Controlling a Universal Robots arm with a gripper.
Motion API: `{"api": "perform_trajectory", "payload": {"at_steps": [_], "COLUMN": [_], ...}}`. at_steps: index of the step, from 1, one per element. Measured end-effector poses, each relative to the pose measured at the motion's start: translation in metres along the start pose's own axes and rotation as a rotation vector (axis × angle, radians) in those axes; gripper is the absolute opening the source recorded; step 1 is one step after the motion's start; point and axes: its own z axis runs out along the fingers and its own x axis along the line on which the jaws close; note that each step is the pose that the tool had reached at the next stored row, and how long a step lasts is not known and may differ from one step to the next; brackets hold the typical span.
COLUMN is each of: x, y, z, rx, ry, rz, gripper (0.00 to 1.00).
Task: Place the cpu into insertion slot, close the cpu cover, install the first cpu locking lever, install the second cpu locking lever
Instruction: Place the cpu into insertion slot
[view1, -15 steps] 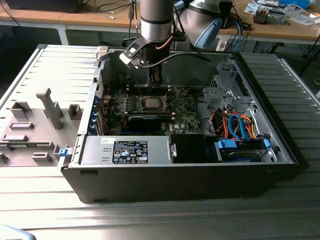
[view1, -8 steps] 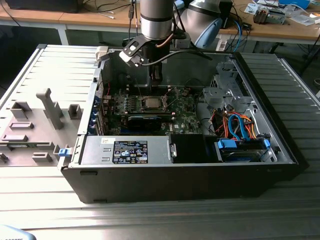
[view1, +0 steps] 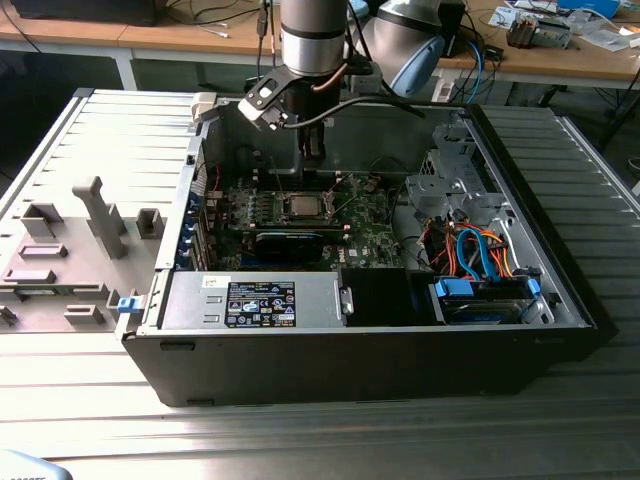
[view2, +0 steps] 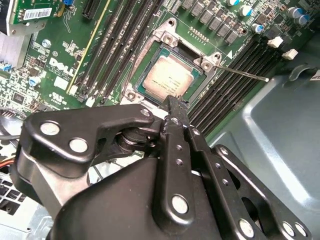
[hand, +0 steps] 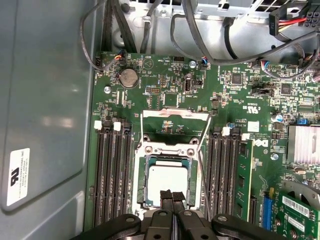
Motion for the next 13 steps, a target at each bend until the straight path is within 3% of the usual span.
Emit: {"api": "perform_trajectory", "payload": {"at_steps": [13], "x": [-0.0001], "y": [0.0002], "z": [-0.0062], "rx": [0.0000], "ry": [0.0000], "rz": [0.000], "gripper": [0.11]}}
